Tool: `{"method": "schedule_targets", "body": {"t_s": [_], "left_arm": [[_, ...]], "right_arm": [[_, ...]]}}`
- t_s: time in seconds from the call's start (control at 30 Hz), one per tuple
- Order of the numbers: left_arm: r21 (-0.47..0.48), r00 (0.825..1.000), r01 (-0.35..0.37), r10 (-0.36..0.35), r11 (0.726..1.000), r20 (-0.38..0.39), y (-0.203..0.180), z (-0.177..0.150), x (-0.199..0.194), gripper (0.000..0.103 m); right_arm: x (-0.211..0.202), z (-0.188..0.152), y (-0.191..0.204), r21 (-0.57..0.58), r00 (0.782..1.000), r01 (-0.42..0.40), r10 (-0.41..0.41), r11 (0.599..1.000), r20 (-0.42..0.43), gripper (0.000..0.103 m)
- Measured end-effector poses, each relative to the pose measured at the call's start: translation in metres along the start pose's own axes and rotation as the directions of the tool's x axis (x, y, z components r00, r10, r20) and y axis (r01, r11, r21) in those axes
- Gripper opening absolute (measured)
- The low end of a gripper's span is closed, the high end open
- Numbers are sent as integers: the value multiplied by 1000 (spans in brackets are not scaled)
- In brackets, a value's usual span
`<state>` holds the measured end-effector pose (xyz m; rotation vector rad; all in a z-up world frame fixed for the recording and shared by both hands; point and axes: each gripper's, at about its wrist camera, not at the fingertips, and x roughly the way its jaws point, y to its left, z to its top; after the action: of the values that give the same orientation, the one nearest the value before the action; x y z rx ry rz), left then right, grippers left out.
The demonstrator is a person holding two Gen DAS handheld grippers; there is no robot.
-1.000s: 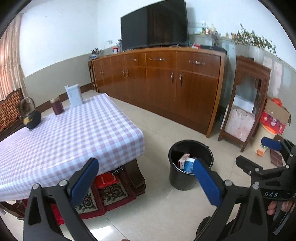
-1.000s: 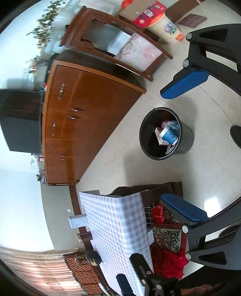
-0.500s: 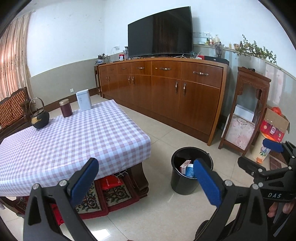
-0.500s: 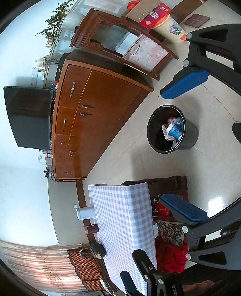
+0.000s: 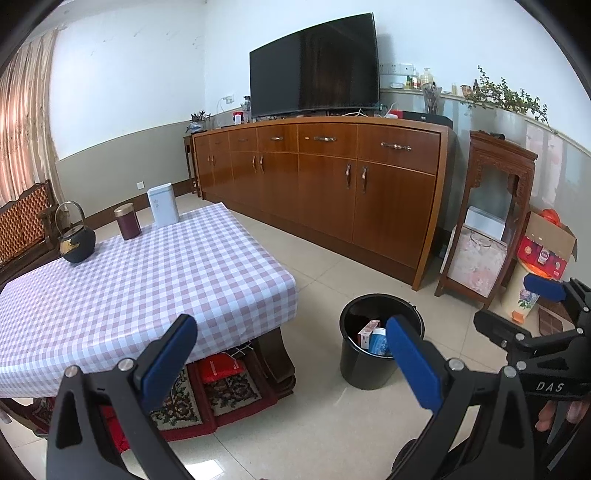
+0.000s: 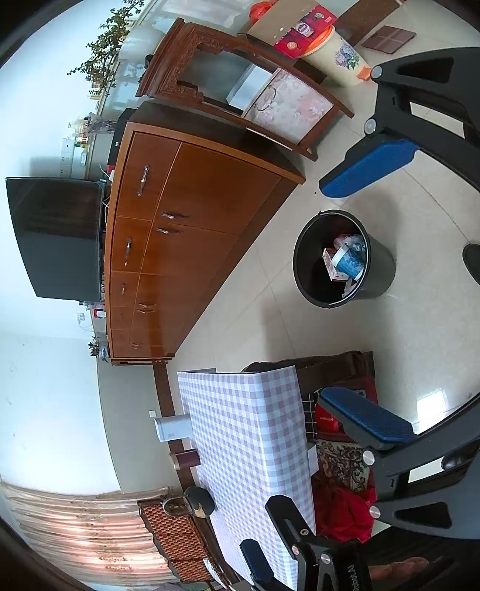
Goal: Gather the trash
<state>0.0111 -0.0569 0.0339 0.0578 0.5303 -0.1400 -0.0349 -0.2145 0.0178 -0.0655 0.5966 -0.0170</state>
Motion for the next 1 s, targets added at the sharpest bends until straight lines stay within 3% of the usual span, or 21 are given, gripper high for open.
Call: {"method": "schedule_targets", "body": {"t_s": [1.0], "left_arm": [[5, 1000, 8, -8, 1000, -8, 0, 0, -1, 102]], "right_arm": [[-5, 3, -1, 0, 1000, 5, -5, 1000, 17, 103]]}}
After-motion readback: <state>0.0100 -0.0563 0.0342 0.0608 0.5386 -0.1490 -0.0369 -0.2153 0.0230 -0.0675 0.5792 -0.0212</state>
